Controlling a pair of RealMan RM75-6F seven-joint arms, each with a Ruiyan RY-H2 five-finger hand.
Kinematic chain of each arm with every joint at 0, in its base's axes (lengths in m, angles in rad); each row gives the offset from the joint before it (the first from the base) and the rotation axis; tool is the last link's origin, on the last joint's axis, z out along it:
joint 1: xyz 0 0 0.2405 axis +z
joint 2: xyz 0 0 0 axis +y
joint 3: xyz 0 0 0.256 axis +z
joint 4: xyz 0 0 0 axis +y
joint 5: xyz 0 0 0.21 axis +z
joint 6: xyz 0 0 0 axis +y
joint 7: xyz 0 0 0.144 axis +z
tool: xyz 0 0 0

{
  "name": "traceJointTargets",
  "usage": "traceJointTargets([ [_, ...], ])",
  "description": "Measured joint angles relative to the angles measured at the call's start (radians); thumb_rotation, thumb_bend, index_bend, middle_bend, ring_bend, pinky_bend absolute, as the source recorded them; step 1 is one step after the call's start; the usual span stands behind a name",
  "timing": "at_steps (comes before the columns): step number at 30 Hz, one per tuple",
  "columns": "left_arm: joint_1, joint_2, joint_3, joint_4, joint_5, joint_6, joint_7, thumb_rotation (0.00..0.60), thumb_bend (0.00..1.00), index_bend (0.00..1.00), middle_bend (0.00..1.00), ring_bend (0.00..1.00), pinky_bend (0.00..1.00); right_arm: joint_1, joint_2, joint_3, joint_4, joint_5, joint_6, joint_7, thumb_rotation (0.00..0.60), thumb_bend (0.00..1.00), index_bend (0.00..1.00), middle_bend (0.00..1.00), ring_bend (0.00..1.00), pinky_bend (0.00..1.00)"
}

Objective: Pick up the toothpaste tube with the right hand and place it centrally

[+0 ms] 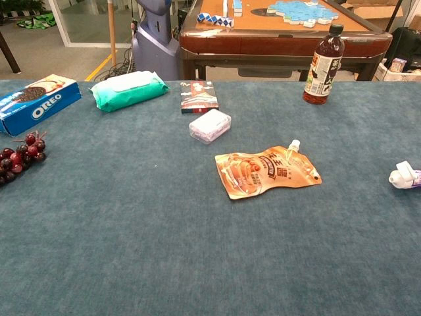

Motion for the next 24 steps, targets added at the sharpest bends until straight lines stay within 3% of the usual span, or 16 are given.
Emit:
traceJointTargets([
  [14, 0.006, 0.002, 0.002, -0.007, -0.001, 0.004, 0.006, 0.600, 0.21, 0.00, 0.07, 0.08, 0.12, 0.099, -0.175, 0.003, 0.244, 0.033, -0.132, -0.015, 0.600, 0.28, 0.34, 0.38, 0.27, 0.35],
  [24, 0.007, 0.004, 0.000, -0.014, -0.002, 0.004, 0.012, 0.600, 0.21, 0.00, 0.07, 0.08, 0.12, 0.132, -0.265, -0.019, 0.356, 0.009, -0.165, 0.025, 0.600, 0.28, 0.33, 0.37, 0.27, 0.35],
])
